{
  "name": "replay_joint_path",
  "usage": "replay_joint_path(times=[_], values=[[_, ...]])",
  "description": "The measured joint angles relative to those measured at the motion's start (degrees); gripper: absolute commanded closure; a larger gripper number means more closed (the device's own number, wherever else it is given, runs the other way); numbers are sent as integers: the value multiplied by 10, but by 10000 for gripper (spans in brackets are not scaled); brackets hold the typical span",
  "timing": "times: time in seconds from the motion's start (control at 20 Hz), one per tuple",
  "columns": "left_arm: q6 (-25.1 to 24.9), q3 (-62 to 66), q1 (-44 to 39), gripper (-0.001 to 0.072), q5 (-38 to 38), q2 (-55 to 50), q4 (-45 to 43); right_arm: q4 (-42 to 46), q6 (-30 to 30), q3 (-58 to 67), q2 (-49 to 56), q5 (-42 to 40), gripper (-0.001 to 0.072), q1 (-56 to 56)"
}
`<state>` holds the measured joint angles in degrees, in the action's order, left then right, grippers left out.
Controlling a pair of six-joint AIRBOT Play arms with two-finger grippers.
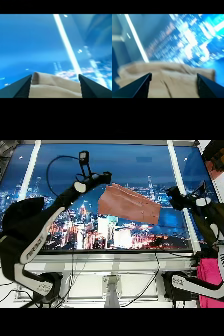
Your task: Fold the clothes and pants, and hang the long-sleeved shirts on hangers.
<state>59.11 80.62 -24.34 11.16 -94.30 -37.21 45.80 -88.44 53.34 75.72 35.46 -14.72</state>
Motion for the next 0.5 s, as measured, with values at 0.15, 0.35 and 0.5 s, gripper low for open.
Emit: replay_joint_path(times=[0.15, 0.35, 0.5], values=[[0, 0, 26, 54, 111, 73, -11, 29, 68, 53, 43, 170, 81, -52], [0, 0, 55, 54, 226, 167, -16, 31, 141, 105, 121, 353, 13, -80], [0, 0, 64, 54, 262, 212, -17, 33, 164, 127, 174, 401, 13, -76]])
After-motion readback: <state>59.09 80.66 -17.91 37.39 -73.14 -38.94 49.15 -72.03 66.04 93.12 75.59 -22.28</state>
